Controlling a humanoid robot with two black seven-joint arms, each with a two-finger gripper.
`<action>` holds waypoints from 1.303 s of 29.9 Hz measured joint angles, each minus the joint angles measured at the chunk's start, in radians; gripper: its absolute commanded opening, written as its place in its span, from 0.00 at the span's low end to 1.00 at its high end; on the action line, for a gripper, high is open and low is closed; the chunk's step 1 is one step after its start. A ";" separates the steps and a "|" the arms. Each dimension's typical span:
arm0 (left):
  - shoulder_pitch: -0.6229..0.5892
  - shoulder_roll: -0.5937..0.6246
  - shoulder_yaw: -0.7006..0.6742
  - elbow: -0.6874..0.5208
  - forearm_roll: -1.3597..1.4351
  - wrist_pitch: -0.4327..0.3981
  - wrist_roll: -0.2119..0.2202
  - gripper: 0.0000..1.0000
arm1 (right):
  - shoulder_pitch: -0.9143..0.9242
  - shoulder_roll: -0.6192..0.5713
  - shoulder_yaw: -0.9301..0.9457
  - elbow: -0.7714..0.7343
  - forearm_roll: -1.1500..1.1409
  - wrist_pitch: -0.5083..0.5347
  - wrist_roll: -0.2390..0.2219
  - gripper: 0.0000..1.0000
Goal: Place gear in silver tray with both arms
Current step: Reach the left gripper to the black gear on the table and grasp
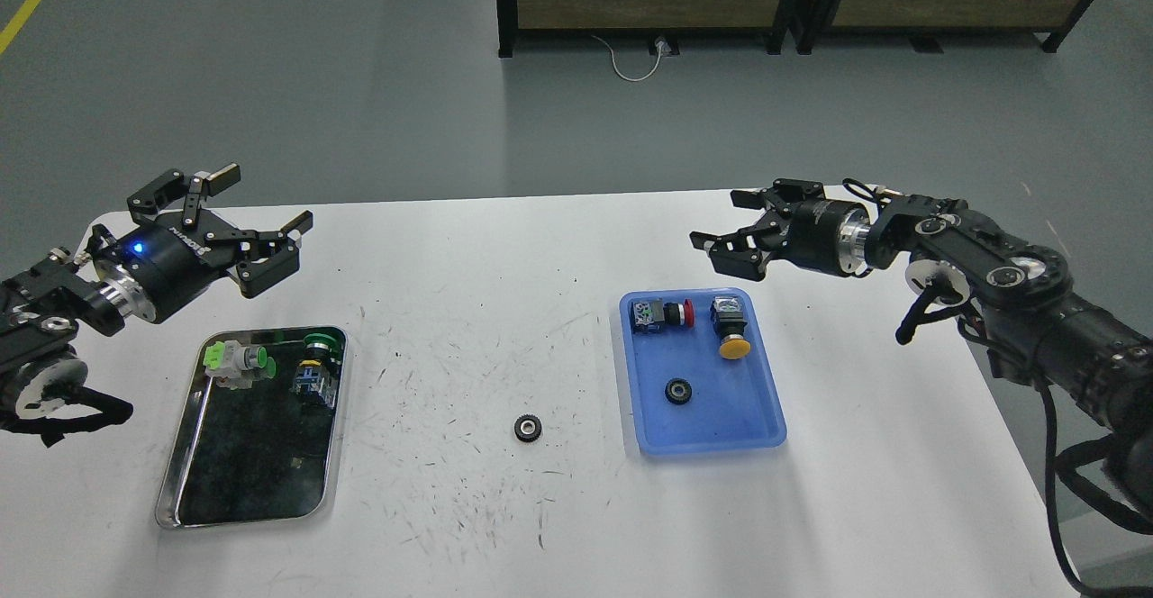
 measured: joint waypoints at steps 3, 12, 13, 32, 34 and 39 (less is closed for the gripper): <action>0.023 -0.062 0.007 -0.013 0.041 0.002 0.000 1.00 | 0.005 -0.027 0.039 -0.013 0.010 0.000 0.000 0.89; 0.149 -0.251 0.032 -0.016 0.173 0.021 0.000 1.00 | 0.038 -0.059 0.061 -0.032 0.013 0.000 -0.005 0.90; 0.161 -0.269 0.035 -0.013 0.191 0.029 0.000 1.00 | 0.041 -0.059 0.061 -0.035 0.013 0.000 -0.006 0.91; 0.216 -0.498 0.144 0.146 0.223 0.118 0.015 1.00 | 0.054 -0.036 0.045 -0.071 0.011 0.000 -0.008 0.91; 0.216 -0.518 0.151 0.165 0.223 0.119 0.015 1.00 | 0.053 -0.036 0.045 -0.071 0.011 0.000 -0.008 0.91; 0.216 -0.551 0.156 0.219 0.220 0.119 0.015 1.00 | 0.047 -0.037 0.044 -0.071 0.011 0.000 -0.008 0.91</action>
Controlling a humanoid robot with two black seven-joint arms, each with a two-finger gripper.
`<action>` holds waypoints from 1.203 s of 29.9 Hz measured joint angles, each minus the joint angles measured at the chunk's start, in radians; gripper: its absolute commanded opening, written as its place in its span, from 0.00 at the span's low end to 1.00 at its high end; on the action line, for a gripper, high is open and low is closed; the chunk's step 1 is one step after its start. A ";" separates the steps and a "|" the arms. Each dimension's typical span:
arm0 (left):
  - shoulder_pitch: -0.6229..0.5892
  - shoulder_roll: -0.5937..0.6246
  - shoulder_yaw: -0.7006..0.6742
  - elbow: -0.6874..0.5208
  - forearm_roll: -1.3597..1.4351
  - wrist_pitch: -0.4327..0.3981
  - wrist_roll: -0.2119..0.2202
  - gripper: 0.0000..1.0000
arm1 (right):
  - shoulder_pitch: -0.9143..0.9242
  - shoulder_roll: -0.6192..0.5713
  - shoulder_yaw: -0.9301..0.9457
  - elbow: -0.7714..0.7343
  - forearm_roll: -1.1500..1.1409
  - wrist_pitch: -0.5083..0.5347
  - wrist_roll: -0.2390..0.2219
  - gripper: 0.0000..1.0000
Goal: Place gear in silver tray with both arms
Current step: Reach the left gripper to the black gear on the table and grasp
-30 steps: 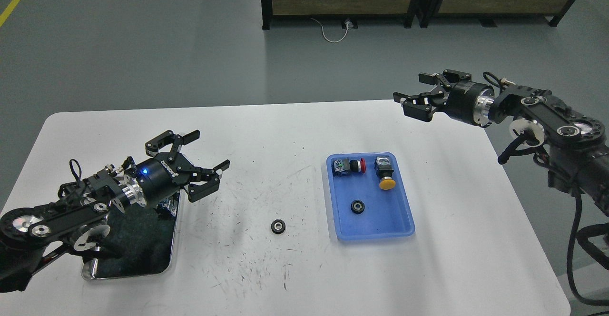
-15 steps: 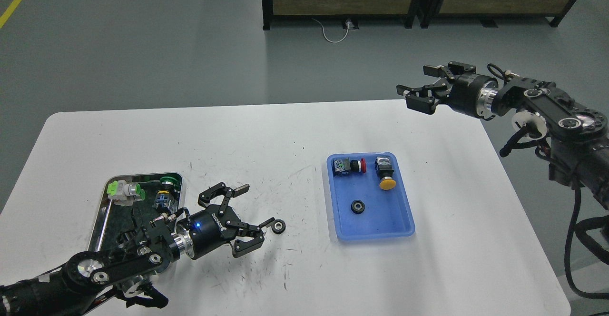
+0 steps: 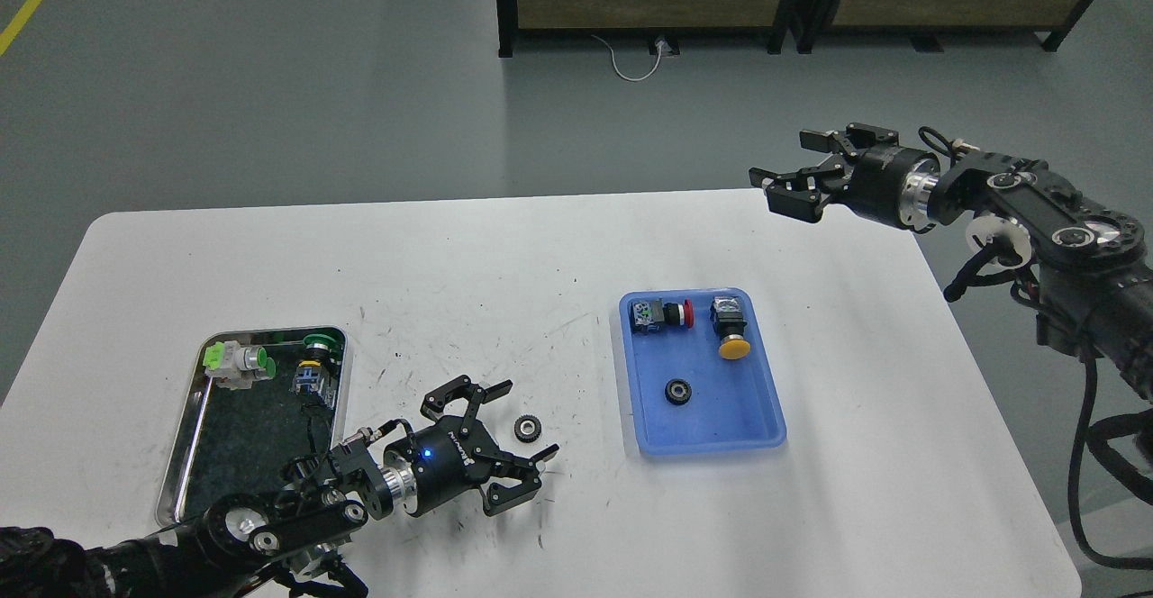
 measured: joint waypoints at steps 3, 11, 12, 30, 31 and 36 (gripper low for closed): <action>0.000 -0.008 0.001 0.018 -0.001 0.000 -0.001 1.00 | -0.002 0.000 0.000 0.000 0.000 0.000 0.000 0.91; 0.002 -0.010 0.002 0.037 -0.002 0.000 -0.004 0.95 | -0.004 0.001 0.001 0.000 0.000 0.000 0.000 0.91; 0.003 -0.009 0.002 0.037 -0.002 0.000 -0.004 0.94 | -0.004 0.001 0.001 0.000 0.000 0.000 0.000 0.91; 0.001 -0.008 0.036 0.038 -0.003 -0.002 -0.003 0.75 | -0.009 0.003 -0.006 0.000 -0.004 0.000 0.000 0.91; 0.001 -0.008 0.036 0.038 -0.003 -0.002 -0.003 0.74 | -0.009 0.003 -0.007 0.000 -0.004 0.000 0.000 0.91; -0.002 -0.008 0.036 0.038 -0.004 -0.002 -0.003 0.70 | -0.009 0.003 -0.007 0.000 -0.005 0.000 0.000 0.91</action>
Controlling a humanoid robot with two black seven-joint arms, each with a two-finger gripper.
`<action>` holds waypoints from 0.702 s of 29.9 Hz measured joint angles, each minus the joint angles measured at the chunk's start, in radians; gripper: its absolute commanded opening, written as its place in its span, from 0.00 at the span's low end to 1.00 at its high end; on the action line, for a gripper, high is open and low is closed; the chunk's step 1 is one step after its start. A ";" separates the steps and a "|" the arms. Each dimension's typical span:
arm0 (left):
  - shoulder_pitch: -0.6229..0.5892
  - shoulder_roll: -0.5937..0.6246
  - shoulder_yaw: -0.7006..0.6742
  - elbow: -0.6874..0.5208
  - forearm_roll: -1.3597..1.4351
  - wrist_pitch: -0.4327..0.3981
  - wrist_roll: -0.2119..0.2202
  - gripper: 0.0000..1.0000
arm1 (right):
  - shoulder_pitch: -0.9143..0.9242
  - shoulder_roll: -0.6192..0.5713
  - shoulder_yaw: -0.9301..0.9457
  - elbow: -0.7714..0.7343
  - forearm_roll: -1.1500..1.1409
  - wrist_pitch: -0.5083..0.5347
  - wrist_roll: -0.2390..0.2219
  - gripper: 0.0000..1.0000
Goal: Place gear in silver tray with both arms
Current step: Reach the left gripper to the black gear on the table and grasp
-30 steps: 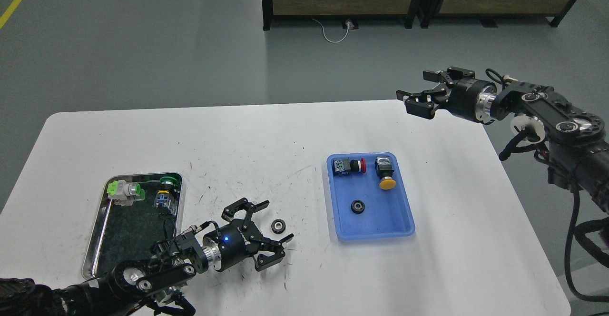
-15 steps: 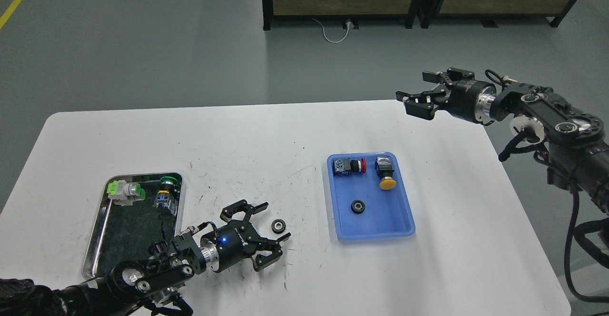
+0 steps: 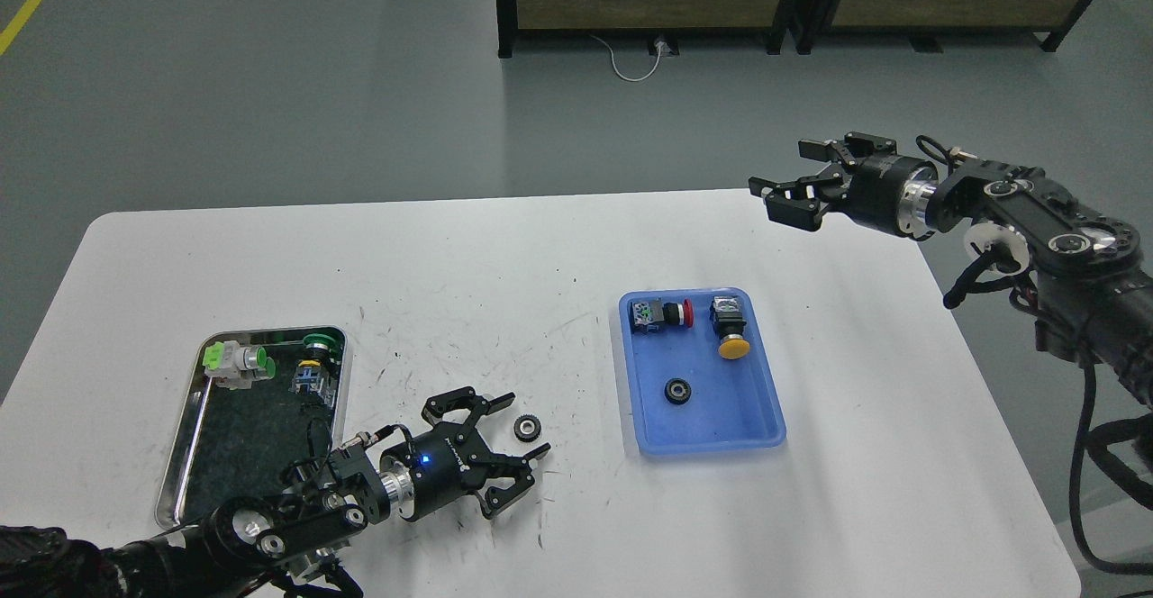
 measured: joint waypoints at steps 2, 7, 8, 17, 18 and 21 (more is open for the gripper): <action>-0.002 0.001 0.000 0.000 0.000 -0.001 0.000 0.68 | 0.000 0.000 0.000 0.000 -0.002 0.000 0.000 0.91; -0.005 0.005 0.000 0.000 0.000 -0.004 0.004 0.62 | -0.001 0.000 -0.001 0.000 -0.005 0.000 0.000 0.91; -0.006 0.005 0.000 0.000 0.000 -0.004 0.008 0.61 | -0.001 0.000 -0.001 0.000 -0.005 0.000 0.000 0.91; -0.008 0.008 0.000 -0.001 0.000 -0.012 0.027 0.55 | -0.001 0.000 -0.001 0.000 -0.007 0.000 0.000 0.91; -0.009 0.008 0.000 -0.001 0.000 -0.012 0.027 0.54 | -0.001 0.000 -0.001 0.000 -0.007 0.000 0.000 0.91; -0.010 0.008 0.001 -0.001 -0.001 -0.012 0.030 0.48 | -0.001 -0.001 -0.001 0.000 -0.007 0.000 0.000 0.91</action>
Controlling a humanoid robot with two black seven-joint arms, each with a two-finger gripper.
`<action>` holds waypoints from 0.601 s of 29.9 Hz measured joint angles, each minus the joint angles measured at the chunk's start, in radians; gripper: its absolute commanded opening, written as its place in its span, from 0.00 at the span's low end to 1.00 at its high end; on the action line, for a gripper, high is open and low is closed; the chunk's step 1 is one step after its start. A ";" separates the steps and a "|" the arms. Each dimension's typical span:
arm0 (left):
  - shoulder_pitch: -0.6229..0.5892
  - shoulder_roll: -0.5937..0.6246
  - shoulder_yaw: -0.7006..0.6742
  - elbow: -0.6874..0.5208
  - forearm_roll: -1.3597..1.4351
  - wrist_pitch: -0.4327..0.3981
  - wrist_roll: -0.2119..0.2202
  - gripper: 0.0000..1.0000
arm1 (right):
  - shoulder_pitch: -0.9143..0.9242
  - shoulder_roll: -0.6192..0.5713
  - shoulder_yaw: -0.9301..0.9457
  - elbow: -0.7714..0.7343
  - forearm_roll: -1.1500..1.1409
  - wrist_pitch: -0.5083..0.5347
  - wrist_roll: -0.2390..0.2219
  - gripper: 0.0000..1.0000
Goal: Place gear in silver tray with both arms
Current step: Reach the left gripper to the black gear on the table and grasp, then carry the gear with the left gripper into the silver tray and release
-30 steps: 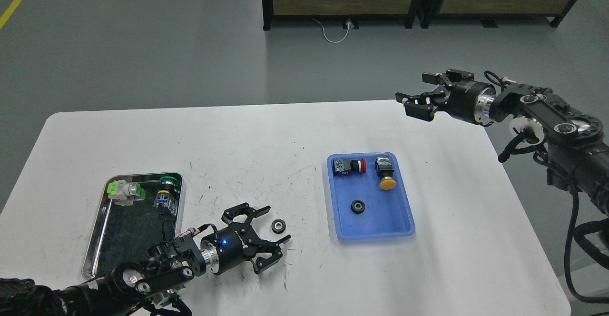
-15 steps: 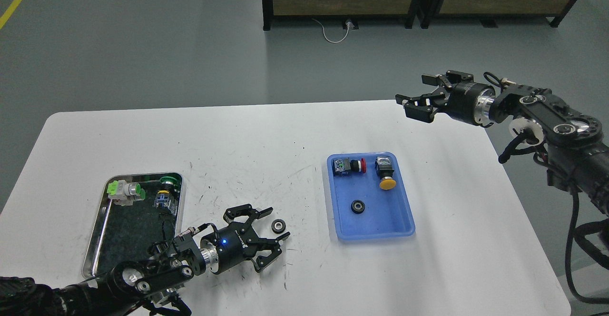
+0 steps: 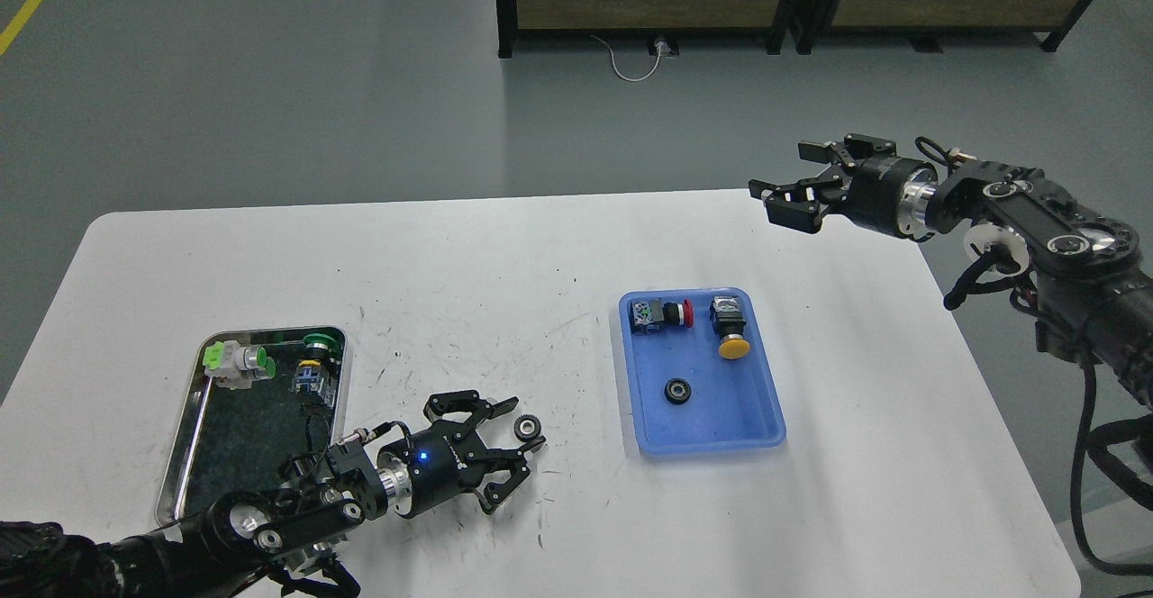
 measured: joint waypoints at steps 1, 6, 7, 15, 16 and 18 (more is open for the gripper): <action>0.000 0.000 0.000 0.000 0.000 0.000 0.002 0.46 | 0.000 0.000 0.000 0.000 0.000 0.000 0.000 0.91; -0.003 0.000 0.000 -0.001 -0.002 -0.003 0.022 0.37 | -0.002 -0.001 0.000 0.000 -0.001 0.000 0.000 0.91; -0.003 0.000 0.000 -0.002 -0.002 -0.004 0.023 0.36 | -0.002 -0.001 0.000 0.000 -0.001 0.000 0.000 0.92; -0.009 -0.001 -0.001 -0.006 -0.003 -0.015 0.033 0.29 | -0.006 0.000 0.000 -0.001 -0.003 0.000 0.000 0.91; -0.010 -0.001 -0.001 -0.006 -0.003 -0.015 0.034 0.29 | -0.007 0.001 0.000 -0.002 -0.003 0.000 0.000 0.91; -0.013 0.002 -0.002 -0.007 -0.003 -0.016 0.037 0.29 | -0.008 0.001 -0.002 -0.002 -0.003 0.000 0.000 0.92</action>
